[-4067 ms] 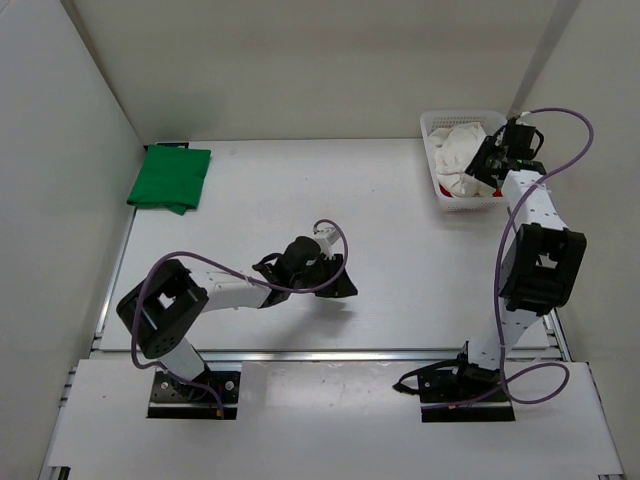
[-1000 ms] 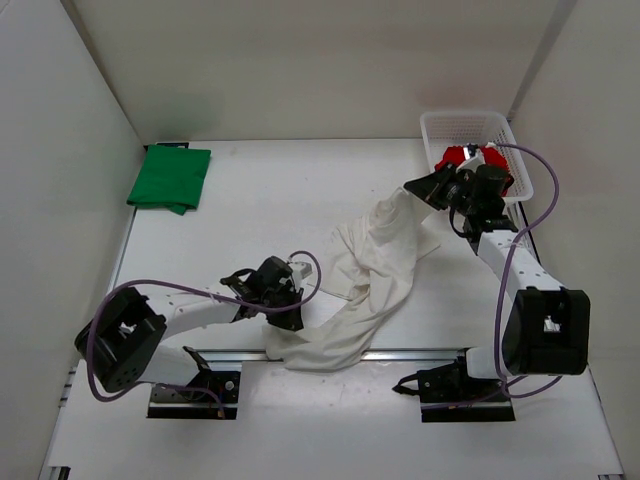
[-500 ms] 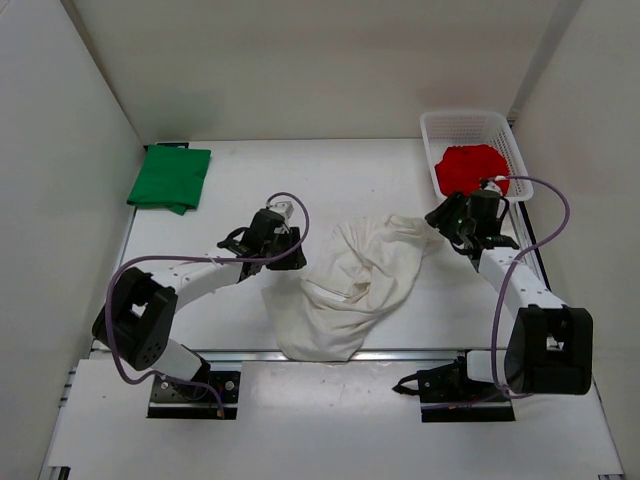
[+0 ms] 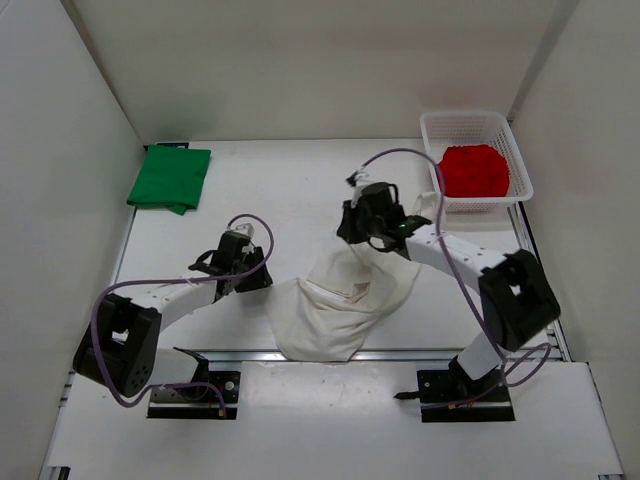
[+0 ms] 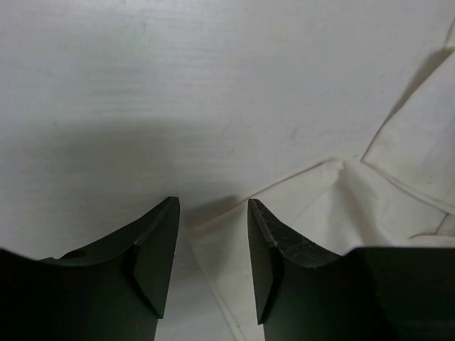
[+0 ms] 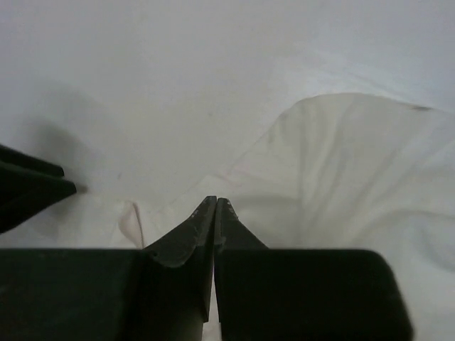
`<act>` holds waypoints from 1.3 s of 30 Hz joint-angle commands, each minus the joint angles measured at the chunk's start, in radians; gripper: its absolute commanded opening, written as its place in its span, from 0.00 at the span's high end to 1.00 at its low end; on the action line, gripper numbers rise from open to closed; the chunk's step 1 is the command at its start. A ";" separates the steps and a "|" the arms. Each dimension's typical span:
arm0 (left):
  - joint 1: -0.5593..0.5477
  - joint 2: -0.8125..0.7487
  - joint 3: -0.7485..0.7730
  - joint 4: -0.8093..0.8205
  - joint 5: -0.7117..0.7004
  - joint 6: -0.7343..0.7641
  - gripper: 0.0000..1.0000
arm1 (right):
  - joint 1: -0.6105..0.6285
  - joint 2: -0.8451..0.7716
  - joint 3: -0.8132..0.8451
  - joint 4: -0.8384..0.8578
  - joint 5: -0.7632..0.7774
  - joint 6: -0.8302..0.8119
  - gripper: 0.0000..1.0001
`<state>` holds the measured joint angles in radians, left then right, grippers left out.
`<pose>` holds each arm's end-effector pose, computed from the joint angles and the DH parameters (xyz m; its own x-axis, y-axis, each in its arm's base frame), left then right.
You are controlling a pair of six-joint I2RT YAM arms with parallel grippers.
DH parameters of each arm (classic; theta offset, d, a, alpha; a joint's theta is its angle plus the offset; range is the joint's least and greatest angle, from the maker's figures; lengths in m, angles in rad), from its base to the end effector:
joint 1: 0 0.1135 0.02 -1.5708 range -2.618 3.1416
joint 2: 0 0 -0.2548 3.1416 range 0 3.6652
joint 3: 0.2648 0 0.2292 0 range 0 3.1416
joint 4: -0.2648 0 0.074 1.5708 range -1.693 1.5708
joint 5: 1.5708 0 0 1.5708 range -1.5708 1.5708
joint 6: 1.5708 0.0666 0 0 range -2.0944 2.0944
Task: Fold and stack the t-shirts
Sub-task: Flatten out the tshirt
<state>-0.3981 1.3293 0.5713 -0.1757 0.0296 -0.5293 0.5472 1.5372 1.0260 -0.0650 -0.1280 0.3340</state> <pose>0.2247 -0.0966 0.1394 -0.8434 -0.1928 -0.5015 -0.0256 0.9468 -0.3209 0.2955 0.1900 0.2359 -0.6387 -0.0084 -0.7694 -0.4213 0.8405 0.3406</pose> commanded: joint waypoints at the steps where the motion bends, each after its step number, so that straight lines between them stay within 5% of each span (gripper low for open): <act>1: 0.008 -0.062 -0.036 -0.001 -0.019 -0.021 0.46 | 0.077 0.098 0.057 -0.047 -0.056 -0.121 1.00; 12: -0.054 -0.027 -0.056 -0.061 -0.060 -0.008 0.52 | 0.186 0.175 0.006 0.007 -0.029 -0.067 0.76; 16: -0.094 -0.027 -0.067 -0.062 -0.089 -0.015 0.47 | 0.188 0.178 -0.024 0.024 -0.024 -0.066 0.71; 19: -0.097 0.004 -0.076 -0.042 -0.066 -0.015 0.60 | 0.185 0.201 -0.035 0.037 -0.015 -0.061 0.65; 24: -0.081 -0.004 -0.074 -0.018 -0.080 -0.021 0.98 | 0.198 0.242 -0.006 0.033 -0.010 -0.084 0.63; 28: -0.038 -0.048 -0.079 0.008 -0.074 -0.035 1.00 | 0.230 0.308 0.046 -0.013 0.028 -0.093 0.53; 31: -0.004 -0.035 -0.062 0.015 -0.051 -0.032 1.00 | 0.247 0.356 0.095 -0.048 0.079 -0.101 0.58; 35: 0.064 -0.019 -0.007 0.041 -0.034 -0.035 1.00 | 0.208 0.423 0.169 -0.056 0.171 -0.047 0.98; 39: 0.130 0.036 0.087 0.033 -0.011 -0.026 1.00 | 0.087 0.410 0.240 0.013 0.073 0.068 1.00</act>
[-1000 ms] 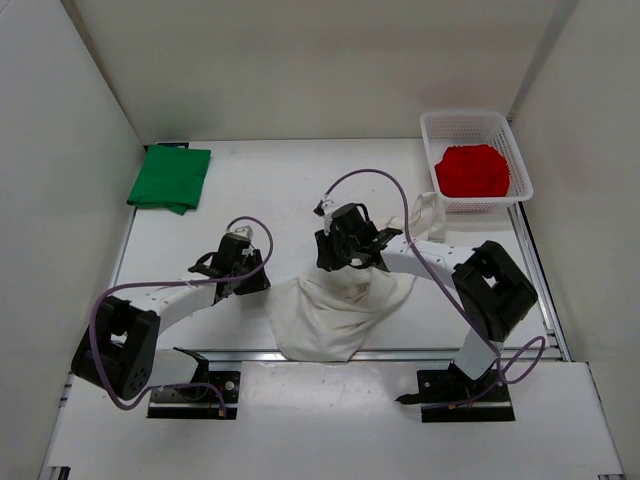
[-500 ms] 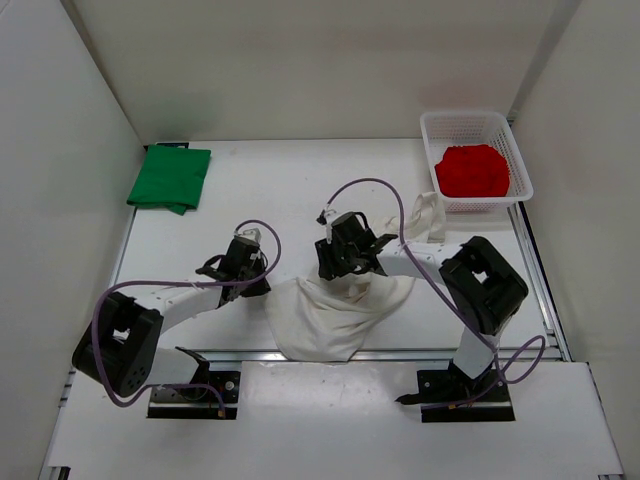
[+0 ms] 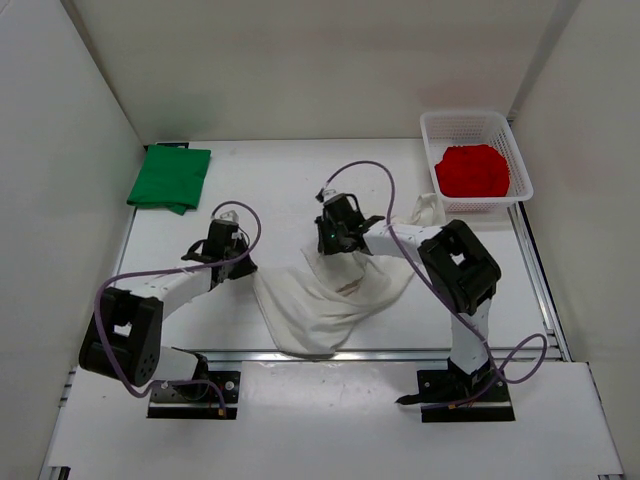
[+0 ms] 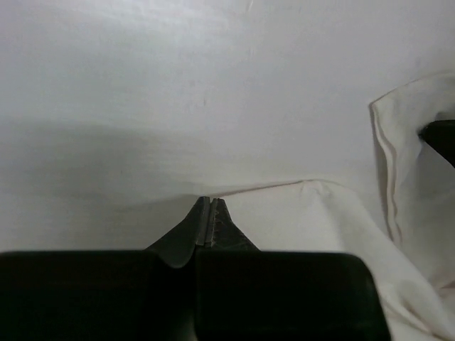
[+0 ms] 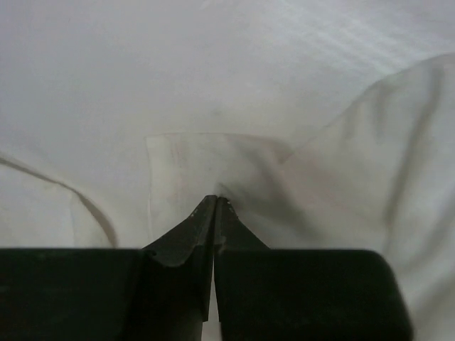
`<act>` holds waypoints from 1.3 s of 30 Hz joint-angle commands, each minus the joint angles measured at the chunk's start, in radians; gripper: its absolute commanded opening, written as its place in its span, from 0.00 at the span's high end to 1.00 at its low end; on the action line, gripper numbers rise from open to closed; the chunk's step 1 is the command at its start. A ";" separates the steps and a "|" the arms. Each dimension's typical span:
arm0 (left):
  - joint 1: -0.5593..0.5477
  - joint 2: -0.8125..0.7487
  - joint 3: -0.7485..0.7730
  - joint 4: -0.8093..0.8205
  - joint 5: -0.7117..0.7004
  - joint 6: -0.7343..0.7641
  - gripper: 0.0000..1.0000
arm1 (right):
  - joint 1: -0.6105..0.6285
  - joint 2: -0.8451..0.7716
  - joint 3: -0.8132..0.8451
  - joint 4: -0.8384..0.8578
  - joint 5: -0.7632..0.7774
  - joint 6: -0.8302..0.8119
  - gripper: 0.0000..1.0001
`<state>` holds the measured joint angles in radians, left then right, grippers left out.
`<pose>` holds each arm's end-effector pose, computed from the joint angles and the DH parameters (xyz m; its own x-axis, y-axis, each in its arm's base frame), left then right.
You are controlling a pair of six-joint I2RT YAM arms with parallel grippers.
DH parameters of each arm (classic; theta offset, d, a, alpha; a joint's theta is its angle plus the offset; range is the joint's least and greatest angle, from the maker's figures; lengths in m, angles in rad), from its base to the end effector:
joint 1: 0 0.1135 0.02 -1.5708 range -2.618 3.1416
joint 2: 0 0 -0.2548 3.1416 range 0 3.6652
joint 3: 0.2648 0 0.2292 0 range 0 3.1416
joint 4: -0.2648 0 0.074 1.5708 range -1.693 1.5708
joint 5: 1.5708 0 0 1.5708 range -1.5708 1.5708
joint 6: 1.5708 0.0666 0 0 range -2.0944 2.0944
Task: Fold and stack the t-shirts
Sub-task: Flatten out the tshirt
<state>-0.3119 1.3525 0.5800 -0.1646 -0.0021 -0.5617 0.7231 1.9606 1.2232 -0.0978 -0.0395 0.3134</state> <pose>0.2364 -0.0761 0.1375 -0.8119 -0.2978 -0.5021 -0.1498 0.9376 -0.3140 0.3096 0.2767 0.1406 -0.7388 -0.2411 -0.6293 -0.4765 0.8473 0.2347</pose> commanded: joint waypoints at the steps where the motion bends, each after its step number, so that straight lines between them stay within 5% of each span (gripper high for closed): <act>1: 0.053 0.016 0.095 0.014 0.022 0.005 1.00 | -0.135 -0.035 0.041 0.068 -0.052 0.128 1.00; 4: 0.080 0.008 0.093 0.020 0.028 0.014 1.00 | -0.212 -0.100 -0.023 0.181 -0.148 0.209 0.98; 7: 0.080 0.016 0.069 0.034 0.027 0.008 1.00 | -0.235 -0.121 -0.047 0.181 -0.178 0.207 0.73; 11: 0.065 0.023 0.029 0.050 0.042 -0.003 1.00 | -0.245 -0.112 -0.004 0.103 -0.201 0.170 0.67; 22: 0.037 -0.006 -0.005 0.074 0.050 -0.018 1.00 | -0.129 0.130 0.367 -0.181 0.011 -0.019 0.70; 39: 0.039 -0.012 -0.014 0.099 0.077 -0.030 1.00 | -0.050 0.302 0.490 -0.293 0.150 -0.082 0.61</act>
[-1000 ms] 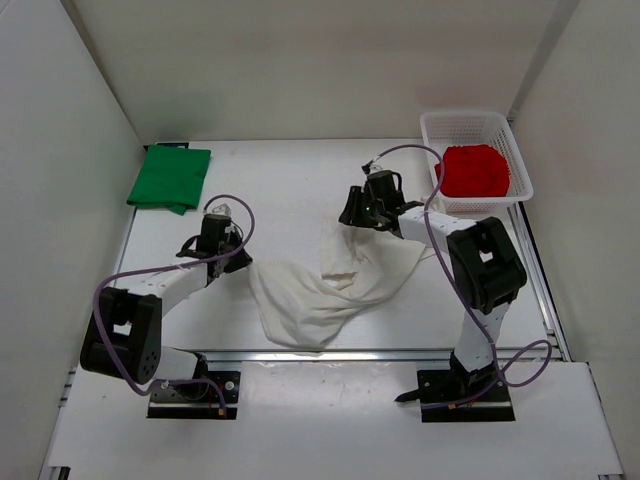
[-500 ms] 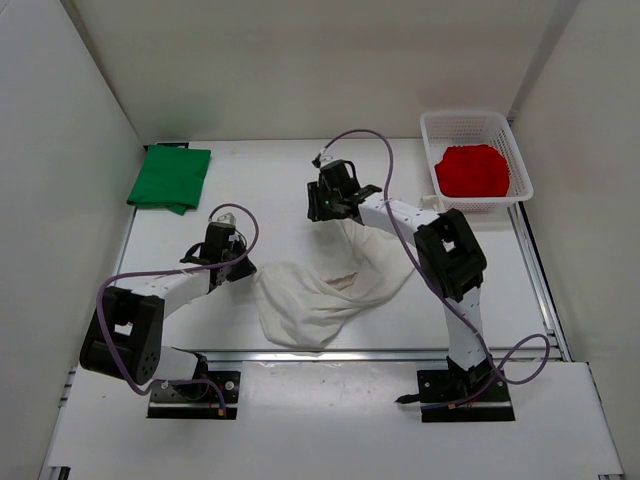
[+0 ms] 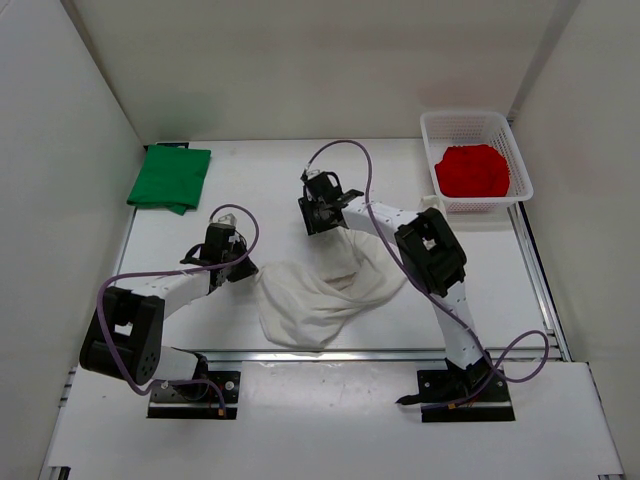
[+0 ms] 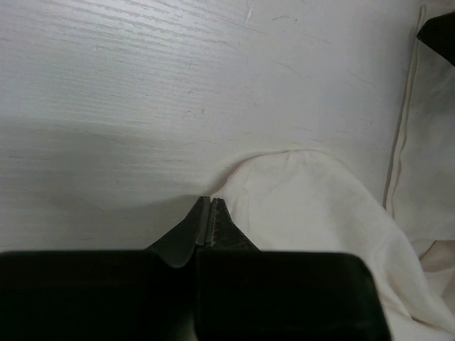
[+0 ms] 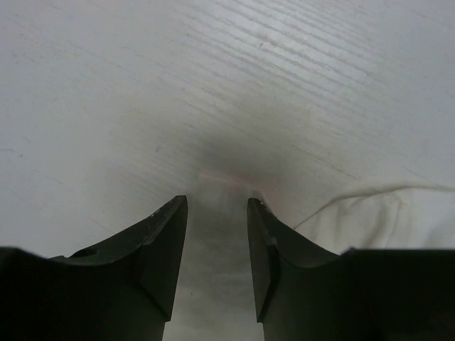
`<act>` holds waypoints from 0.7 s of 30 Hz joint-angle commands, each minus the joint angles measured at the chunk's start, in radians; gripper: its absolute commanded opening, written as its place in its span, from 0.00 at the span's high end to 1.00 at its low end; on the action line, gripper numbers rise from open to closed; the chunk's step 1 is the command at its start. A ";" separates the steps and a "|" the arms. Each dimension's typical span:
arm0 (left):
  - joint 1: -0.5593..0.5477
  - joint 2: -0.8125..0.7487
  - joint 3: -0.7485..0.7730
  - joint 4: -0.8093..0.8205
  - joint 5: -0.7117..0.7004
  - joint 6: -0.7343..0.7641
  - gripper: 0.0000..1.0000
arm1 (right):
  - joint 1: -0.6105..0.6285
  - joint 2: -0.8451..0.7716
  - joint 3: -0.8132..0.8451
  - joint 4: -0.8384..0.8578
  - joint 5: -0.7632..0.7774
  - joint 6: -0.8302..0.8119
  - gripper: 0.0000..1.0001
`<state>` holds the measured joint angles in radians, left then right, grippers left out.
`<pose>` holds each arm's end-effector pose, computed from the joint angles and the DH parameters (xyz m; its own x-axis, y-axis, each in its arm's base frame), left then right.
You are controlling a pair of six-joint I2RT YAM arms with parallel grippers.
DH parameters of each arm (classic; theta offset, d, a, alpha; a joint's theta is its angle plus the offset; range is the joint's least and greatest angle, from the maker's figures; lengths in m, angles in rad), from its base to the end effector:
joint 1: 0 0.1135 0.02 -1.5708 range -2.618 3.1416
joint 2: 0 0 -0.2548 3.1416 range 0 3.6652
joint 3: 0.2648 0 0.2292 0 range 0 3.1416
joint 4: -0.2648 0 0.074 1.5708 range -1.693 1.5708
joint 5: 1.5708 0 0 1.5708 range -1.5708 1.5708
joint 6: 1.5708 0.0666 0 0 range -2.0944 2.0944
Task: Fold and stack the t-shirts
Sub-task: Flatten out the tshirt
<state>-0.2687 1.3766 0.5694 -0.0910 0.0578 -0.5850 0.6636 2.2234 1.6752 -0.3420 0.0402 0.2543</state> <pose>0.2445 -0.0713 0.1353 -0.7943 -0.3531 -0.4945 -0.1665 0.9092 -0.3817 0.3823 0.2955 0.1426 -0.7424 -0.2614 -0.6169 -0.4223 0.8973 0.1281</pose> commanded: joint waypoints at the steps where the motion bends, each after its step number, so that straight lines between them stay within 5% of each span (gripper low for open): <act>1: -0.003 -0.039 -0.005 0.028 0.025 -0.007 1.00 | 0.019 0.050 0.046 -0.058 0.093 -0.026 0.62; 11: -0.004 -0.039 -0.002 0.019 0.016 -0.009 1.00 | 0.070 0.159 0.168 -0.183 0.274 -0.033 0.78; 15: -0.001 -0.054 0.004 0.017 0.019 -0.012 1.00 | 0.065 0.194 0.250 -0.271 0.264 -0.006 0.97; 21: -0.003 -0.071 0.088 -0.022 0.046 -0.009 1.00 | 0.030 -0.087 0.086 -0.138 0.259 0.010 1.00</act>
<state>-0.2687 1.3487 0.5842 -0.1009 0.0704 -0.5888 0.7300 2.3035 1.8339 -0.4858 0.2802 0.2478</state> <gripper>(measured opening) 0.023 0.023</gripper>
